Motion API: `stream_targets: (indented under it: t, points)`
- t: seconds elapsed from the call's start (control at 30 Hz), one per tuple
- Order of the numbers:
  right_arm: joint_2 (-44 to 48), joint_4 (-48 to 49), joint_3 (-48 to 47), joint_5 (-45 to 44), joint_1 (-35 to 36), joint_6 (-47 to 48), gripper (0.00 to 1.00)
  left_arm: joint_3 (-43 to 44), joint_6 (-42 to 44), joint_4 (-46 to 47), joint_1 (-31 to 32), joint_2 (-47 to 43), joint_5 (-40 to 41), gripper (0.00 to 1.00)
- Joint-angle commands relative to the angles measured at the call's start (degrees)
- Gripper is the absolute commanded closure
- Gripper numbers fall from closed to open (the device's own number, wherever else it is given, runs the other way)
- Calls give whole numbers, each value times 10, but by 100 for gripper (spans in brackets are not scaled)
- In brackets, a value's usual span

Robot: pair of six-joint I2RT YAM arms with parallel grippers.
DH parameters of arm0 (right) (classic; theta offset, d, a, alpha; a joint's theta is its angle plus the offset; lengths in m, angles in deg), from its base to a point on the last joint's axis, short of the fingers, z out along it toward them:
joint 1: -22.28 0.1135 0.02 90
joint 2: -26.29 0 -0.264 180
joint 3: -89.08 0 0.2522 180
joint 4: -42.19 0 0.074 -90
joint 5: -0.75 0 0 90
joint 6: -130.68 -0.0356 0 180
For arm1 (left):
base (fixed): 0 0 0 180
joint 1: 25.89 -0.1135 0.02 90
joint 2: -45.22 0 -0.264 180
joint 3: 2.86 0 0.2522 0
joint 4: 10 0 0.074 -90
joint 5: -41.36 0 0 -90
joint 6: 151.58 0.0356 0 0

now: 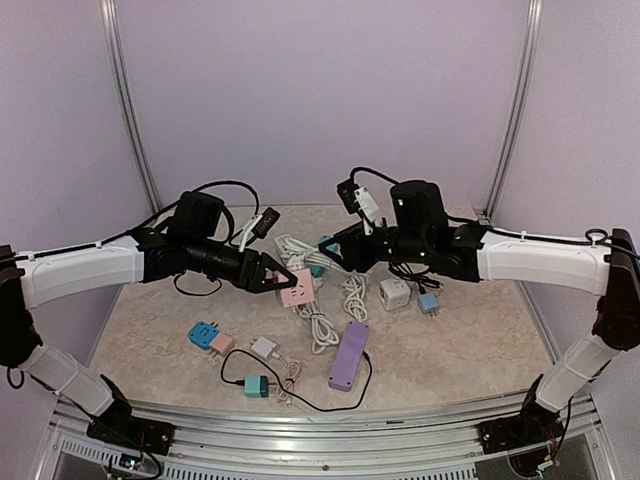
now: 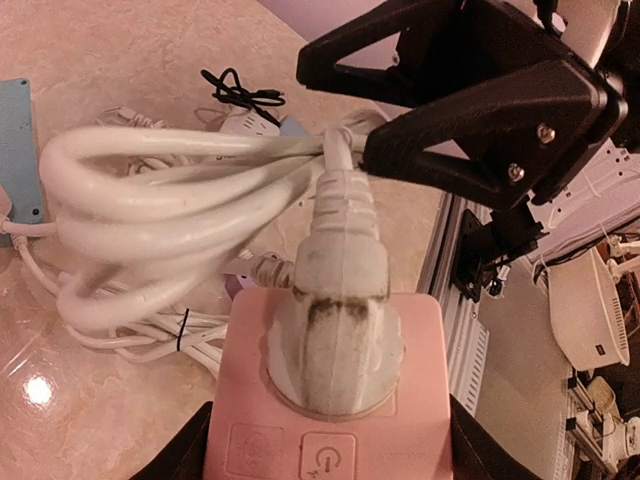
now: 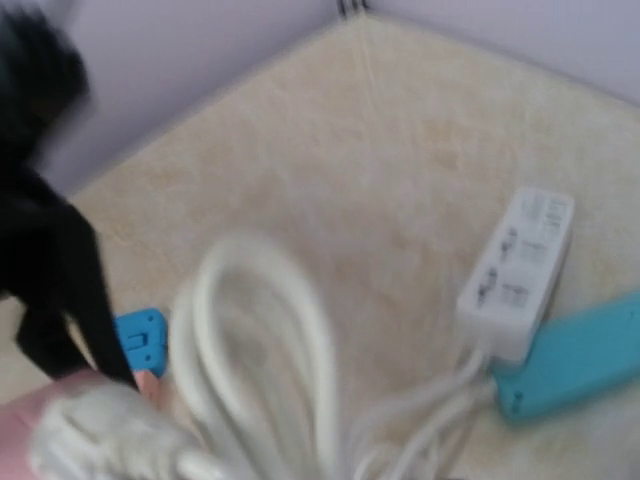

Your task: Pull the plug off the socket

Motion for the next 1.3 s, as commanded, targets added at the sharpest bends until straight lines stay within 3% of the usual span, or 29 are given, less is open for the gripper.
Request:
stream_targets:
  t: [0.0, 0.2, 0.33, 0.53, 0.77, 1.27]
  points:
    - [68, 11, 23, 56, -4, 63, 43, 57, 68, -76, -8, 10, -147, 88]
    - [105, -65, 23, 139, -2, 108, 33, 84, 149, -150, -11, 18, -183, 90]
    - [85, -90, -4, 238, -3, 109, 37, 83, 203, -177, 4, 11, -143, 91]
    - [18, -104, -51, 354, -5, 91, 44, 68, 214, -177, 28, -2, -116, 91]
    - [-36, -109, -84, 402, -5, 81, 50, 73, 226, -183, 45, -10, -101, 91]
    - [-55, -93, -50, 423, 10, 52, 52, 58, 221, -152, 48, -50, -116, 92]
